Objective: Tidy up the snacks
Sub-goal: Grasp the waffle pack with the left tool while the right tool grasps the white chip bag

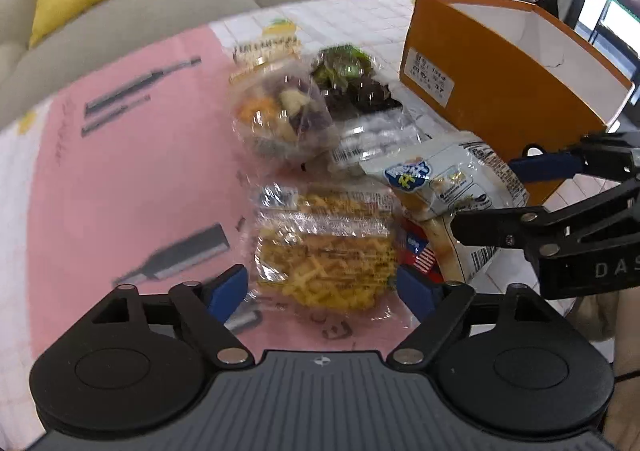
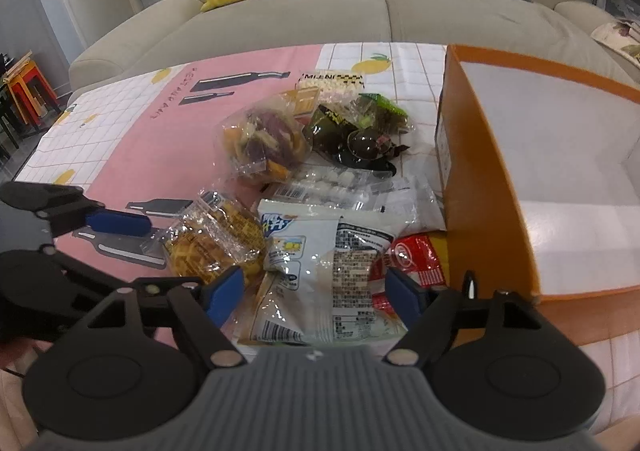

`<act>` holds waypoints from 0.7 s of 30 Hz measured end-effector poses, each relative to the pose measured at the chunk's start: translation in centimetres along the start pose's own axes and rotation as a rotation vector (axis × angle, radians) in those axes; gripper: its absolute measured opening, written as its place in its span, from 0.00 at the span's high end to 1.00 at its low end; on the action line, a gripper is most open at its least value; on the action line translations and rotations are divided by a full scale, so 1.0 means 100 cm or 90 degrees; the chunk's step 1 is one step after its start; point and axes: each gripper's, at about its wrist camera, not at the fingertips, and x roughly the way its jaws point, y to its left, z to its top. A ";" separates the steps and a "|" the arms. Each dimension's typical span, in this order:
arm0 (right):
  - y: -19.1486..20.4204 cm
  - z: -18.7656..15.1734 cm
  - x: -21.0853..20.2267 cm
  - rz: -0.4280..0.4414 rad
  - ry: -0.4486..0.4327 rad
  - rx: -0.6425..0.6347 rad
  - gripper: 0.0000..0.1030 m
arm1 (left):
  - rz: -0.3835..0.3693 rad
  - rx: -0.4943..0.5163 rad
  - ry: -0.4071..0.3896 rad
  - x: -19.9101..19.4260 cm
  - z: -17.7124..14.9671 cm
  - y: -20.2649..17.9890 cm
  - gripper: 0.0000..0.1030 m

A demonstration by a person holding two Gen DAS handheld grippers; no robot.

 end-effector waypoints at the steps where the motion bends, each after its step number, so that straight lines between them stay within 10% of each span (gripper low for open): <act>1: -0.001 0.000 0.001 0.002 0.003 0.005 0.26 | -0.005 0.004 0.014 0.004 0.000 0.000 0.00; 21: -0.012 -0.001 0.019 0.006 0.035 0.052 0.36 | 0.050 0.006 -0.006 0.038 0.000 -0.013 0.00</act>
